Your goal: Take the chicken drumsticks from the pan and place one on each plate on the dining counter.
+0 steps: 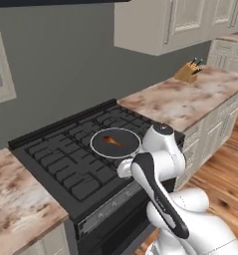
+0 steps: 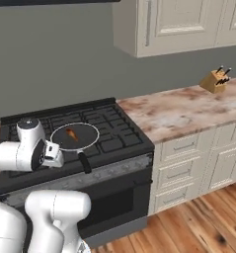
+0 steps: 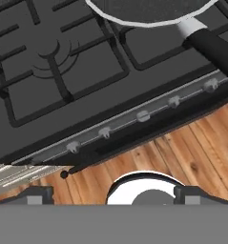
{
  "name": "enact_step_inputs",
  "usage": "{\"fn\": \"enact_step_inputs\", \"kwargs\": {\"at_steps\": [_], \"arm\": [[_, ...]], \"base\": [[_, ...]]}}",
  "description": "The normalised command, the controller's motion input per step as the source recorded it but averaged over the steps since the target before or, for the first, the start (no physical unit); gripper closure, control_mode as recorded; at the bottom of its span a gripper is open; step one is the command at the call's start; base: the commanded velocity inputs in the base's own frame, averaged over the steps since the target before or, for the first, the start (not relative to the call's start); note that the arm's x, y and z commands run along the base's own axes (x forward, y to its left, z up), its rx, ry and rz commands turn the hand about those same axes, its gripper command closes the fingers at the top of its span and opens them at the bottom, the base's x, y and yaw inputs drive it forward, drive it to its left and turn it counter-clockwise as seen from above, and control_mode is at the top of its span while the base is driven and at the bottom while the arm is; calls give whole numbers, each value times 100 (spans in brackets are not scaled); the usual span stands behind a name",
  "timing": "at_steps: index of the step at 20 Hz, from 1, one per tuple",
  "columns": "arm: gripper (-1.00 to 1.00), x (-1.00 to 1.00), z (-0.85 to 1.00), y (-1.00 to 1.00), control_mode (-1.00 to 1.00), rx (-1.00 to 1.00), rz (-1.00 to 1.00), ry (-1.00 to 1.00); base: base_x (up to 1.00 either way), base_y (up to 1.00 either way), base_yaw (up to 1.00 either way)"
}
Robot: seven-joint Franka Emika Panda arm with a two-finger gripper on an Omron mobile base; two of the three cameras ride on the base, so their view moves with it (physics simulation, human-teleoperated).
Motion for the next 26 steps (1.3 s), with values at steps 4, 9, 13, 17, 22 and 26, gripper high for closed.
{"fn": "enact_step_inputs", "kwargs": {"at_steps": [4,9,13,17,22,26], "arm": [[-100,0,0,0,100,0,0,0],[-100,0,0,0,100,0,0,0],[-100,0,0,0,100,0,0,0],[-100,0,0,0,100,0,0,0],[-100,0,0,0,100,0,0,0],[-100,0,0,0,100,0,0,0]], "base": [[45,-31,-24],[31,38,-8],[13,45,-18],[27,32,-11],[6,16,0],[0,0,0]]}}
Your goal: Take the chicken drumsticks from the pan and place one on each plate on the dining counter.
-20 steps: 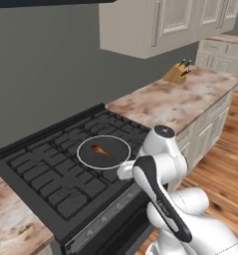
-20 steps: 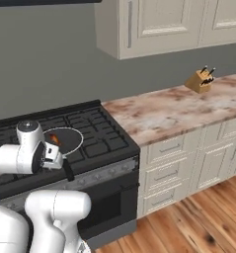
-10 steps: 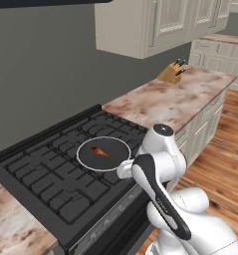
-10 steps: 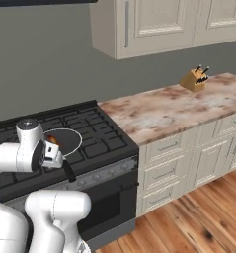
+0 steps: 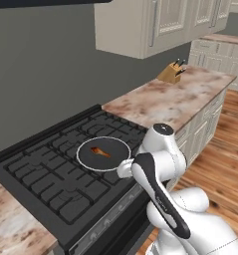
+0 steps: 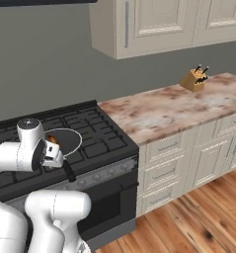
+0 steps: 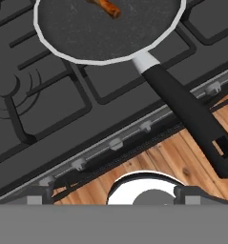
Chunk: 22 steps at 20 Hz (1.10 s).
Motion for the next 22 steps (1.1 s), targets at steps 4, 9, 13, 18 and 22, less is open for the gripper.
{"fn": "enact_step_inputs", "kwargs": {"at_steps": [4,9,13,18,22], "arm": [[-100,0,0,0,100,0,0,0],[-100,0,0,0,100,0,0,0],[-100,48,-2,23,-100,0,1,1],[-100,81,1,32,-100,0,4,-1],[-100,95,2,36,-100,-7,3,0]], "base": [[0,0,0],[0,0,0],[0,0,0],[0,0,0],[0,0,0]]}}
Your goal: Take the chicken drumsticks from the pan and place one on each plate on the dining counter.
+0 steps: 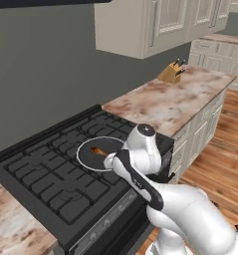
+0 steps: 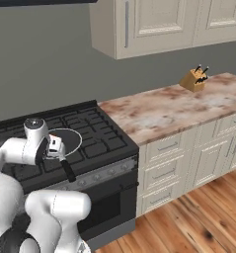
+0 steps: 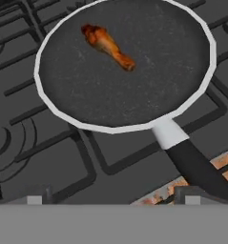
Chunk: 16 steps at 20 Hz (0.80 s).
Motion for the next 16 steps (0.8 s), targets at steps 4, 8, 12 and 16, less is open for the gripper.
{"fn": "enact_step_inputs", "kwargs": {"at_steps": [4,8,12,16], "arm": [[-100,91,6,17,-100,-14,9,9],[-100,72,13,17,-100,-20,16,17],[-100,57,9,10,-100,-10,17,19],[-100,49,-20,28,-100,0,9,0]], "base": [[0,0,0],[0,0,0],[0,0,0],[0,0,0]]}}
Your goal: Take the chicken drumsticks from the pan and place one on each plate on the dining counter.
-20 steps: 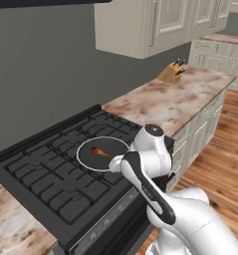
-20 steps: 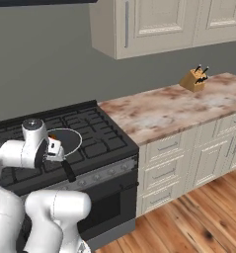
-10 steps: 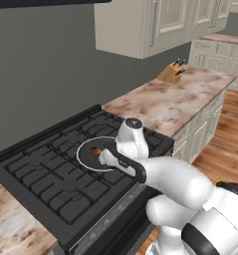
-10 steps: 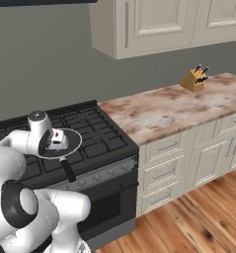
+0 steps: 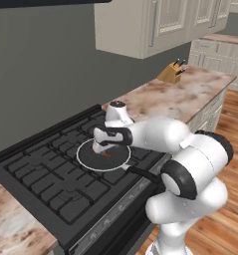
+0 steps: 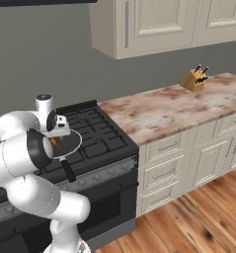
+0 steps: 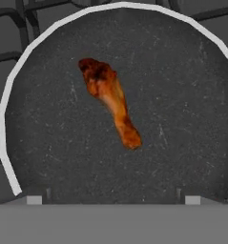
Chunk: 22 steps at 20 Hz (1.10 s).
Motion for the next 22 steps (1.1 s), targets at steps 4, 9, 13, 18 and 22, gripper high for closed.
{"fn": "enact_step_inputs", "kwargs": {"at_steps": [4,9,13,18,22], "arm": [[-100,32,-29,31,-100,0,4,0],[-100,34,-14,28,-100,-3,4,0],[-100,13,-14,8,-100,-3,6,0],[-100,9,-32,5,-100,0,9,0],[-100,0,-34,0,-100,0,12,0]], "base": [[0,0,0],[0,0,0],[0,0,0],[0,0,0],[0,0,0]]}}
